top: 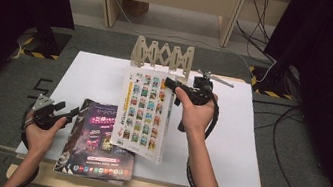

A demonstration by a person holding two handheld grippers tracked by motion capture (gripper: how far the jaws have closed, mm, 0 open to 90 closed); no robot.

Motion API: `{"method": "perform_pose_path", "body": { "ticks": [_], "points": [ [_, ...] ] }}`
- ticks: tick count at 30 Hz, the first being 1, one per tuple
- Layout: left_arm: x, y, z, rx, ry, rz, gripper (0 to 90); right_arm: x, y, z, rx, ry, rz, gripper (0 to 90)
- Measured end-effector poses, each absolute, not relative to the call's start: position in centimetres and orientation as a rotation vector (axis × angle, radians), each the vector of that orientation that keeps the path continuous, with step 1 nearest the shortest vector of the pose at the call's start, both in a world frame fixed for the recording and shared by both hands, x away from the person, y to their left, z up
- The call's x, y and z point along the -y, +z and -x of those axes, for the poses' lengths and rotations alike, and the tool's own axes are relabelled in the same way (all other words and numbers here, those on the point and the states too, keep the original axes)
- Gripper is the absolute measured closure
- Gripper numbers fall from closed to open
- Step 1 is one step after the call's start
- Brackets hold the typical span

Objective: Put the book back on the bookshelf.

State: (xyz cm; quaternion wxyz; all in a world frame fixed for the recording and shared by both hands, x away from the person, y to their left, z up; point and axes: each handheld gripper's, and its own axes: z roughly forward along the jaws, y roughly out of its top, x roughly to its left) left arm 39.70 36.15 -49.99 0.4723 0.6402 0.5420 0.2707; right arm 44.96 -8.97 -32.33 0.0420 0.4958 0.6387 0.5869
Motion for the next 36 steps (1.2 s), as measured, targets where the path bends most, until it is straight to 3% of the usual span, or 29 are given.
{"method": "perform_pose_path", "body": {
  "ticks": [36],
  "points": [
    [-36.1,-50.0,-39.8,-1.328,0.664,-1.580,30.1,10.4,-30.4,-45.7,-1.783,1.734,-1.488,74.3]
  ]
}}
